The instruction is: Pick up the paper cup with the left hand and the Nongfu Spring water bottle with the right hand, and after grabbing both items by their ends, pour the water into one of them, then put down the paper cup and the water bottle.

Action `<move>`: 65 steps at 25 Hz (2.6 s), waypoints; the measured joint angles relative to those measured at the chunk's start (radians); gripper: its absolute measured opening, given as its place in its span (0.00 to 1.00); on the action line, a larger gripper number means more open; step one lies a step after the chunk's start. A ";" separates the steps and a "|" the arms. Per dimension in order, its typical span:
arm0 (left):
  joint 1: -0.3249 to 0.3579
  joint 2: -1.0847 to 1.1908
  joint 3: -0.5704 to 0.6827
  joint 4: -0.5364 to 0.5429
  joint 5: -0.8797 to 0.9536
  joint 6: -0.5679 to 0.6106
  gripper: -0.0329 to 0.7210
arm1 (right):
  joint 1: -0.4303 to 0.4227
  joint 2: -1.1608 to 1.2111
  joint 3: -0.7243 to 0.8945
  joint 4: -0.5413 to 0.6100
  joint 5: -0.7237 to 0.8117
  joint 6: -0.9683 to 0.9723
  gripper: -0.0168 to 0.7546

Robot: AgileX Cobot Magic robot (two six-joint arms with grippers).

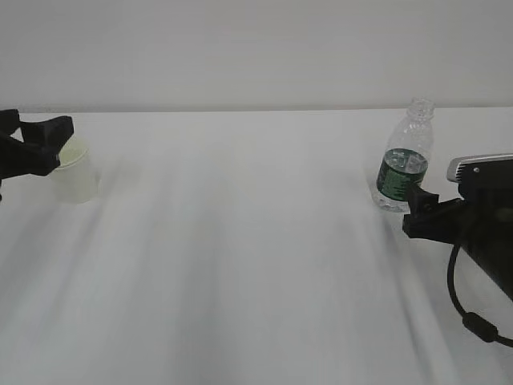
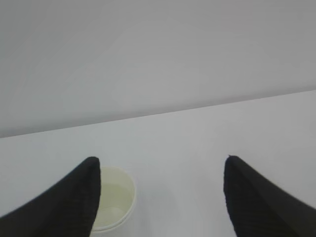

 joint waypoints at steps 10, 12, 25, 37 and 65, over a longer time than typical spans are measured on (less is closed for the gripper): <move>0.000 -0.248 0.008 0.000 0.196 0.020 0.78 | 0.000 -0.134 0.075 -0.006 0.000 0.015 0.79; 0.000 -0.294 0.009 0.000 0.231 0.022 0.78 | 0.000 -0.163 0.091 -0.006 0.000 0.015 0.79; 0.000 -0.586 0.011 0.003 0.449 0.024 0.76 | 0.000 -0.379 0.113 -0.017 0.109 0.017 0.79; 0.000 -0.791 0.014 0.029 0.620 0.025 0.76 | 0.000 -0.640 0.116 -0.020 0.346 -0.044 0.79; -0.002 -1.174 0.014 0.027 1.032 0.025 0.75 | 0.000 -1.209 0.128 -0.022 0.889 -0.150 0.79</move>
